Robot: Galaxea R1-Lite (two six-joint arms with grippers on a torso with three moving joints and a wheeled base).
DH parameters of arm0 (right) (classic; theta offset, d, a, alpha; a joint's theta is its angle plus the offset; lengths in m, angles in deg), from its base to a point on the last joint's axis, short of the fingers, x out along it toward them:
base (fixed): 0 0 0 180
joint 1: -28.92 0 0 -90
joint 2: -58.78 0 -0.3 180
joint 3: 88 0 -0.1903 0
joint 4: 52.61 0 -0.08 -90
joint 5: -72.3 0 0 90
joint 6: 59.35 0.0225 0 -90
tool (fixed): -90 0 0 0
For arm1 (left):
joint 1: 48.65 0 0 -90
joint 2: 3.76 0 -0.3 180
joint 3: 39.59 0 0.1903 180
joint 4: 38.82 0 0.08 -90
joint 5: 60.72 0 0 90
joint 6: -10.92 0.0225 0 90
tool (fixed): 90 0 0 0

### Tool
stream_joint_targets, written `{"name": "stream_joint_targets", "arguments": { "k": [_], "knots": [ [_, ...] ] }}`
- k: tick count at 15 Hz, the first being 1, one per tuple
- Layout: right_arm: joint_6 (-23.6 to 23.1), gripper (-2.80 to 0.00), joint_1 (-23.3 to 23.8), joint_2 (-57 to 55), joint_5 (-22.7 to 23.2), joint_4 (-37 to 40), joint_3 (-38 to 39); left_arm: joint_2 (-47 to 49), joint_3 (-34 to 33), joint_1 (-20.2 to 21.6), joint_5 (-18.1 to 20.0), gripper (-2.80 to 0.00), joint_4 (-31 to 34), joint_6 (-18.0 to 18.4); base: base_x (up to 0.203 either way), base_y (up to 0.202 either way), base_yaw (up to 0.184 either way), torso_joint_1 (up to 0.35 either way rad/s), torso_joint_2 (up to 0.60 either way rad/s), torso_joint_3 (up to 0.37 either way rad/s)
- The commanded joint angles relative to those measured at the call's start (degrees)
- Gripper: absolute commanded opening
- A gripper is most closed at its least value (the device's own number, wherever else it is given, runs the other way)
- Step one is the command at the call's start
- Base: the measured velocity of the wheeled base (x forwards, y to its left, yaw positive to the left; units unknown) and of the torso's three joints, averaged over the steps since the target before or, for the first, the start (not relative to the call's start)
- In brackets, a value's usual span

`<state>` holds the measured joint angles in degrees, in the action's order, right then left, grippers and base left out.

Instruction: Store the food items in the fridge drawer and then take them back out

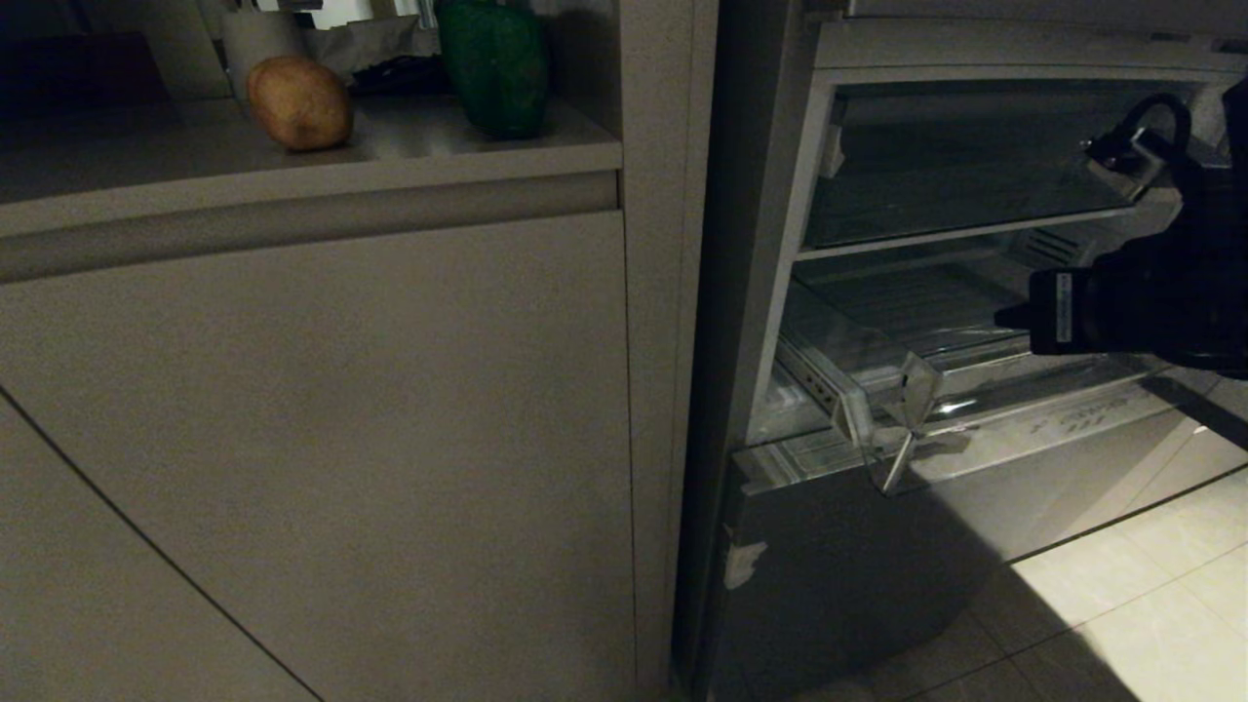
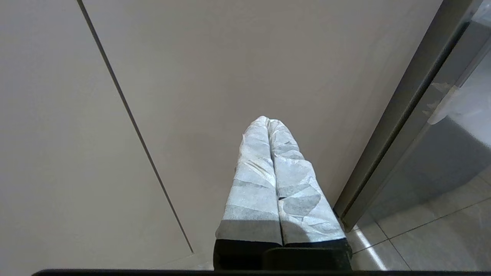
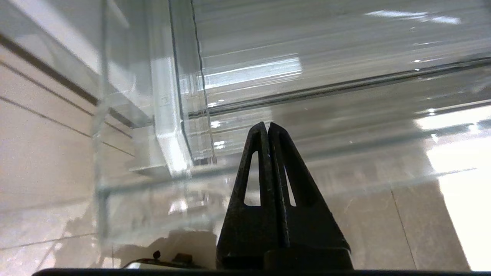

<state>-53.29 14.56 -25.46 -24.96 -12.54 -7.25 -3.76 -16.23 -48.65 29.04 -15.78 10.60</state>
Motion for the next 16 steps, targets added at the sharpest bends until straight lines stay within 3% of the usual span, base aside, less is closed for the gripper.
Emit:
{"name": "stream_joint_targets", "arguments": {
  "k": [1, 6, 16],
  "knots": [
    [-0.1, -2.8, 0.0, 4.5, -0.1, 0.9, 1.4, 0.1, 0.0, 0.0, 0.0, -2.8, 0.0, 0.0, 0.0, 0.0, 0.0, 0.0, 0.0, 0.0],
    [-0.1, -2.8, 0.1, 6.3, -0.3, 2.7, 1.4, 0.1, 0.0, 0.0, 0.0, -2.8, 0.0, 0.0, 0.0, 0.0, 0.0, 0.0, 0.0, 0.0],
    [-0.5, -2.8, 0.6, -6.0, 0.1, 2.0, -4.0, 0.1, 0.0, 0.0, 0.0, -2.8, 0.0, 0.0, 0.0, 0.0, 0.0, 0.0, 0.0, 0.0]
  ]
}}
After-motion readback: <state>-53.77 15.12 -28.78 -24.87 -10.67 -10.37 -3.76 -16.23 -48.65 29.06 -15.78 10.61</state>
